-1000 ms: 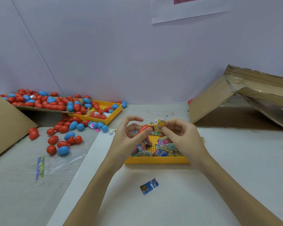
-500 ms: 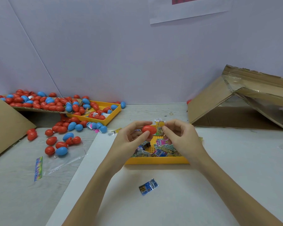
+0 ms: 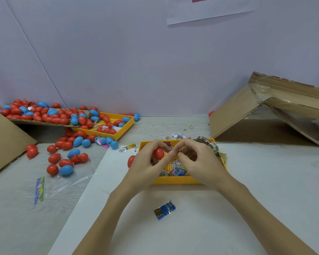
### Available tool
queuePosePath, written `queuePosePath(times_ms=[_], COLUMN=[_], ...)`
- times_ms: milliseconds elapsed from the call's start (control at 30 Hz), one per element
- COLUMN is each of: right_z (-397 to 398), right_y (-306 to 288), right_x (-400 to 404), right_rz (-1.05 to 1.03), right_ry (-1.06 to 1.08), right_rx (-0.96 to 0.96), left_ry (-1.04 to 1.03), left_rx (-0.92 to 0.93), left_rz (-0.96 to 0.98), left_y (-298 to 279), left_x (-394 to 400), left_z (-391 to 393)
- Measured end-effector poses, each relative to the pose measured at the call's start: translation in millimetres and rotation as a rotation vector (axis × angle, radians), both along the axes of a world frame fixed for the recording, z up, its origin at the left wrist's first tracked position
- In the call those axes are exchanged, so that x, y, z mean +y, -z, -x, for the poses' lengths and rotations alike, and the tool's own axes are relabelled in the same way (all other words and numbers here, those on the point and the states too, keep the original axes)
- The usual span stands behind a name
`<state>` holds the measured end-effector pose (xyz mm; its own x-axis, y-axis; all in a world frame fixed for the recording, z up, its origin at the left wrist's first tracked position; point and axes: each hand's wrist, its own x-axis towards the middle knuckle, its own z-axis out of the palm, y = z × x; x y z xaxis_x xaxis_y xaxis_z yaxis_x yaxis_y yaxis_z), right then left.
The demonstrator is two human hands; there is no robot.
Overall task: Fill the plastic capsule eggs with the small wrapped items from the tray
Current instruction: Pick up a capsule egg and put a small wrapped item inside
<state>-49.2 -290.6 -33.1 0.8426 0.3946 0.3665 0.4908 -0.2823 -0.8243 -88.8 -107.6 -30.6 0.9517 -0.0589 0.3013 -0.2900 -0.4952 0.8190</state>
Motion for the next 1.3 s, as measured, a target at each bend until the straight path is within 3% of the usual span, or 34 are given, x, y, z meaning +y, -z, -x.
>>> queuePosePath(times_ms=[400, 633, 833, 933, 1067, 1167, 1300], right_z=[-6, -2, -3, -5, -6, -7, -4], right_y=[0, -6, -6, -8, -5, -3, 0], right_x=[-4, -1, -2, -4, -8, -8, -3], right_rz=[-0.126, -0.318, -0.682, -0.579, -0.259, -0.084, -0.011], right_ry=[-0.056, -0.095, -0.026, 0.093, 0.211, 0.198, 0.152], right_rx=[-0.022, 0.432, 0.691, 0.606, 0.325, 0.137, 0.038], left_ry=[0.011, -0.058, -0.011, 0.031, 0.011, -0.056, -0.108], left_rx=[0.068, 0.049, 0.009, 0.095, 0.103, 0.068, 0.05], left_rz=[0.07, 0.267, 0.133, 0.15, 0.278, 0.319, 0.296], left_y=[-7, -8, -5, -6, -9, -7, -4], left_x=[-2, -4, -8, -5, 0, 0, -1], left_z=[4, 5, 7, 4, 1, -1, -3])
